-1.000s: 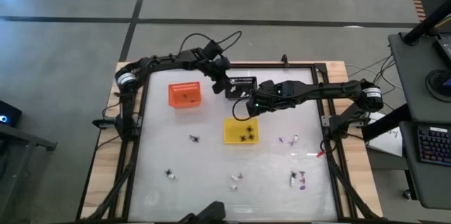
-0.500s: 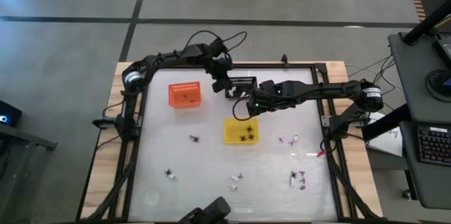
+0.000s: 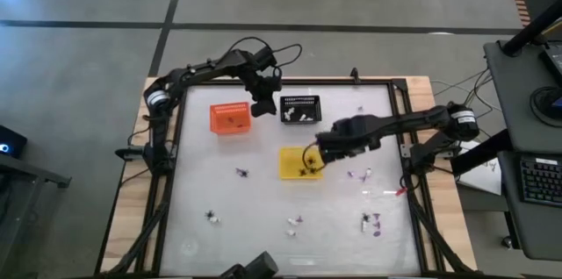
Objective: Sort Halloween decoration
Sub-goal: Put the violet witch hat toy into the orange bin
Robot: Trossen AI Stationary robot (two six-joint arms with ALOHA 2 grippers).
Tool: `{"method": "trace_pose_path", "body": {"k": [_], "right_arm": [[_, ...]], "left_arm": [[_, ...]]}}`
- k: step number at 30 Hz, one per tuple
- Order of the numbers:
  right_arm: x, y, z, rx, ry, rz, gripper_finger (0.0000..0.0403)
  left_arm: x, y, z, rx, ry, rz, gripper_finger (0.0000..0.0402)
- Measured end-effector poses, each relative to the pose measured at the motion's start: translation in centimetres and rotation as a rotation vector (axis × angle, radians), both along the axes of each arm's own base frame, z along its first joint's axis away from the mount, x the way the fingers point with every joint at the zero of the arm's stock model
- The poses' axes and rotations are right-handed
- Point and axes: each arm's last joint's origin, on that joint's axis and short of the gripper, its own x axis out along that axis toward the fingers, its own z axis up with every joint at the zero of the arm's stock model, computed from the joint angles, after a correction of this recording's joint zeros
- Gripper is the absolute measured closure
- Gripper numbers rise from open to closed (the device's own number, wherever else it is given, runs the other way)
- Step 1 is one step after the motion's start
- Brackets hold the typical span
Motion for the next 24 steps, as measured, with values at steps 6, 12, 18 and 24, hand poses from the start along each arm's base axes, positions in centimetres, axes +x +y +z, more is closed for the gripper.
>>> {"method": "trace_pose_path", "body": {"k": [6,12,18,24], "right_arm": [[-1.3,2.3,-2.4,0.076,0.088,0.028,0.0275],[-1.8,3.1,-5.1,0.111,0.064,0.071,0.0275],[-2.5,3.1,-7.4,0.114,0.047,0.127,0.0275],[-2.9,3.0,-8.5,0.116,0.056,0.224,0.0275]], "left_arm": [[-1.2,-0.9,2.5,0.002,-0.020,-0.003,0.0331],[-2.4,-1.8,5.5,0.034,-0.072,0.008,0.0331],[-3.8,-2.8,8.1,0.045,-0.108,0.046,0.0331],[-5.4,-4.0,10.4,0.050,-0.122,0.066,0.0331]]}}
